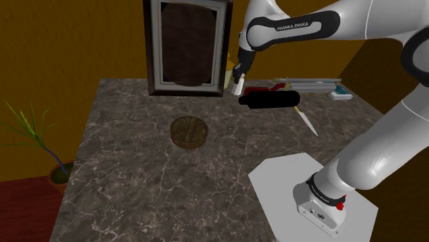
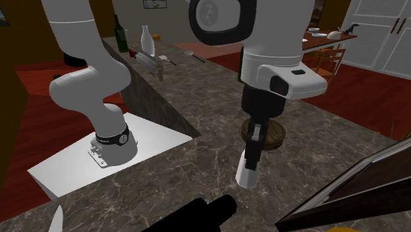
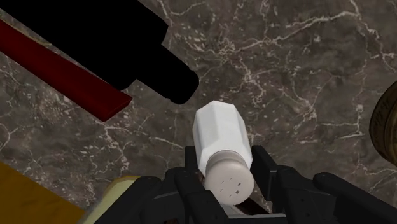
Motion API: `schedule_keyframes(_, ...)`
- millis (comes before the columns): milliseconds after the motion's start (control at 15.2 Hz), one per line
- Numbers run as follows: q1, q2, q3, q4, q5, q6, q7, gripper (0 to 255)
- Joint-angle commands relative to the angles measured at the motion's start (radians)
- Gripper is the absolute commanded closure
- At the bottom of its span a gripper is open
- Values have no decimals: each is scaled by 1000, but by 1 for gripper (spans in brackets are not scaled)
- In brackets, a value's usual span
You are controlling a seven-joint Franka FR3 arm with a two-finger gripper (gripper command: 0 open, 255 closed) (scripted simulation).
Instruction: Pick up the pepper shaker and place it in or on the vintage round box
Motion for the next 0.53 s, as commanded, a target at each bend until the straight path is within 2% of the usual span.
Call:
schedule_keyframes(0, 0, -9, 1, 17, 2, -26, -2, 255)
schedule_keyframes(132, 1, -13, 1, 27, 3, -40, -4, 255)
schedule_keyframes(462, 59, -22, 60, 32, 2, -66, 113, 255)
